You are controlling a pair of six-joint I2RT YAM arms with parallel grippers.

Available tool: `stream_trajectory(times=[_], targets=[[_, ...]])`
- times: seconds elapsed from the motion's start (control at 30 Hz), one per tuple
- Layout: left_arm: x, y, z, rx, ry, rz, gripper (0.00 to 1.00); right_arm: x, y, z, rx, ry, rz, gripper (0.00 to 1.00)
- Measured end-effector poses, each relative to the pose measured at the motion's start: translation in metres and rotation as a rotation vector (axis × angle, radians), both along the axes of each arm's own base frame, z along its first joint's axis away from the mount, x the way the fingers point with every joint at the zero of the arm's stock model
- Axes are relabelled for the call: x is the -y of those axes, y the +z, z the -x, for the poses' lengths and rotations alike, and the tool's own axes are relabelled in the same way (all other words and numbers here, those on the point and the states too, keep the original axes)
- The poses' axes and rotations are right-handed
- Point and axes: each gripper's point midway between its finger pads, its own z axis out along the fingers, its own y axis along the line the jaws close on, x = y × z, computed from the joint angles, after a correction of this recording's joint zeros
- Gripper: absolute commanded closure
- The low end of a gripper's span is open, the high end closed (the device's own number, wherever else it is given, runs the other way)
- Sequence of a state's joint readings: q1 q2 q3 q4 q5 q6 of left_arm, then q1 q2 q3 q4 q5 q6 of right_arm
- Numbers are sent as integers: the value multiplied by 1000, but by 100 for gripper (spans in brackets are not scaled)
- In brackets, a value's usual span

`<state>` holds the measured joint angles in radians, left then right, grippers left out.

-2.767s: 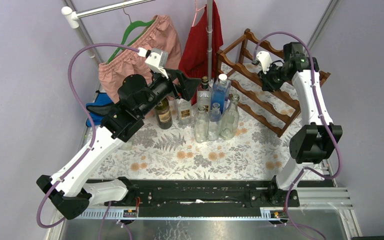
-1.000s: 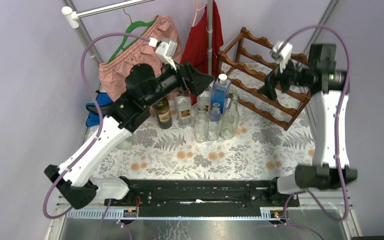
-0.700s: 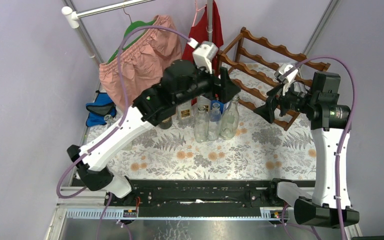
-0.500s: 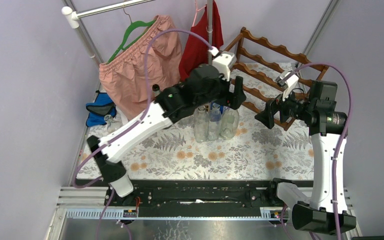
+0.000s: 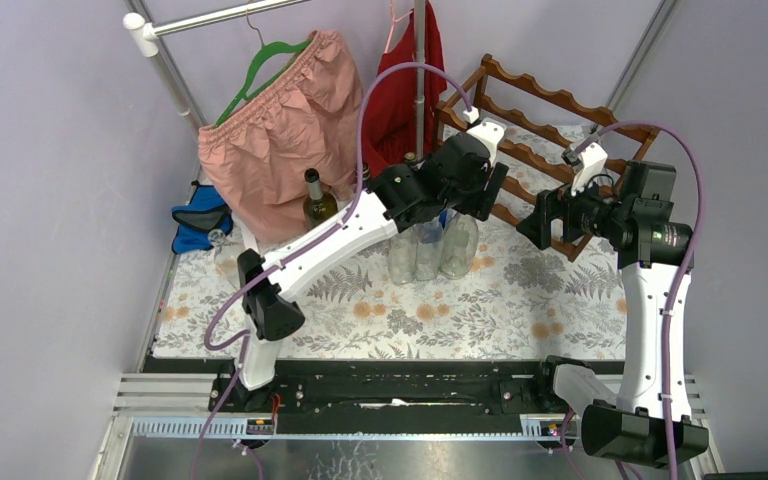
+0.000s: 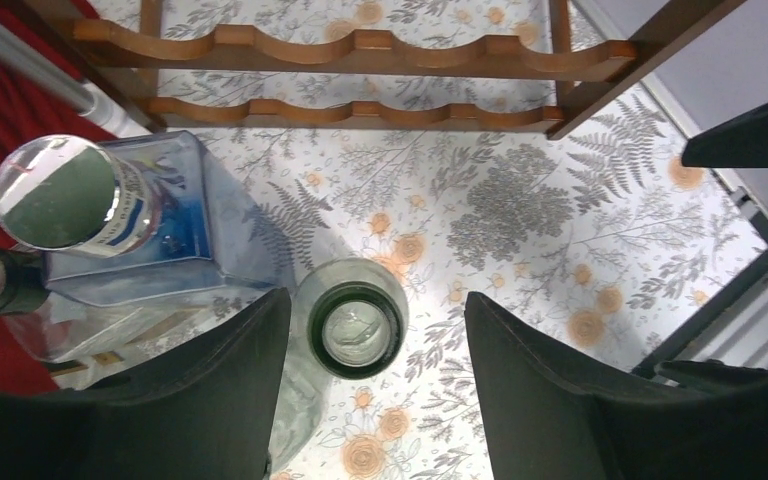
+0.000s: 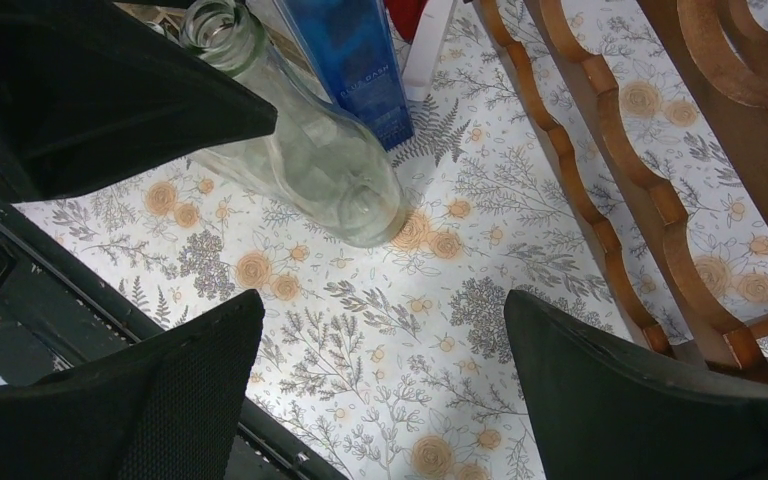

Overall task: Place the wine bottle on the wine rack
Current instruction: Pick up the wine bottle from the center of the board.

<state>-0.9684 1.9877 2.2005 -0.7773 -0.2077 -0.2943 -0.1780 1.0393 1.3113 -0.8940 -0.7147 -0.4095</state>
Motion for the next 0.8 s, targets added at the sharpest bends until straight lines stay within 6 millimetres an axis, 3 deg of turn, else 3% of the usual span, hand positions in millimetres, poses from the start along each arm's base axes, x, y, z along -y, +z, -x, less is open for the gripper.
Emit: stream_trajectory(times=[0.13, 0.27, 0.43, 0.53, 0.6, 0.8], targets=[[-7, -3, -5, 19, 27, -41, 27, 0, -2, -2, 0, -5, -6, 3], [-9, -8, -8, 27, 30, -71, 34, 0, -7, -2, -13, -9, -13, 3], [1, -26, -13, 13, 11, -101, 53, 0, -10, -2, -23, -11, -17, 3], [2, -40, -17, -2, 4, -127, 85, 0, -10, -2, -23, -11, -18, 3], [4, -40, -17, -4, -6, -122, 99, 0, -10, -2, -23, -11, -17, 2], [7, -39, -8, -34, -60, -82, 100, 0, -12, -2, -18, 2, -6, 0]])
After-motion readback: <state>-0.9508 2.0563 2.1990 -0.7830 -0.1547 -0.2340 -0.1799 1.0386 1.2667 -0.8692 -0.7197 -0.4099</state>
